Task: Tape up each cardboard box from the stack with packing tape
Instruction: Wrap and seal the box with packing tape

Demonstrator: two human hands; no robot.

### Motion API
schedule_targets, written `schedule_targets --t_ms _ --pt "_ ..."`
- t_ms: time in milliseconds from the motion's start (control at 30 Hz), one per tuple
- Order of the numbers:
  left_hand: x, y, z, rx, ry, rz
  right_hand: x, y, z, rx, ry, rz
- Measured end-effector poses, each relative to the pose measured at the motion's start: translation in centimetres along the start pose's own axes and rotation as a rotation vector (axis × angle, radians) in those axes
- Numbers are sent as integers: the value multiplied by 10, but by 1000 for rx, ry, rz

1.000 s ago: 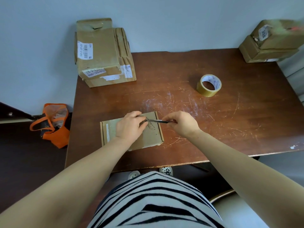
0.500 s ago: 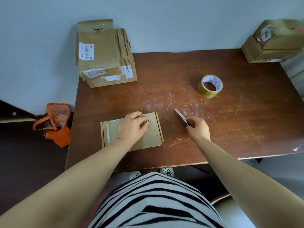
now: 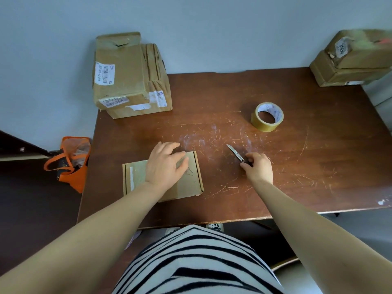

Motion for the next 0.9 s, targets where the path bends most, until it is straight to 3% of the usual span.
schedule_targets --t_ms 333,567,767,900 --pt "-6 43 42 -23 -94 28 -58 64 -33 -234 -86 264" --pt "-2 52 56 -94 -123 -8 -61 122 -28 -163 -482 -93" --pt "-7 56 71 -204 -222 10 -63 115 -30 -248 -286 -59" --pt "-11 65 82 -442 -467 -45 -65 86 -50 -227 211 -153"
Point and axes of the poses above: each hand's wrist, its own y-axis towards the middle knuckle, its own x-axis out of the palm, z = x × y, the point moved 3 cm from there along y, towards the middle knuckle, and after that the axes turned 10 degrees about y, right-handed, at the moved point
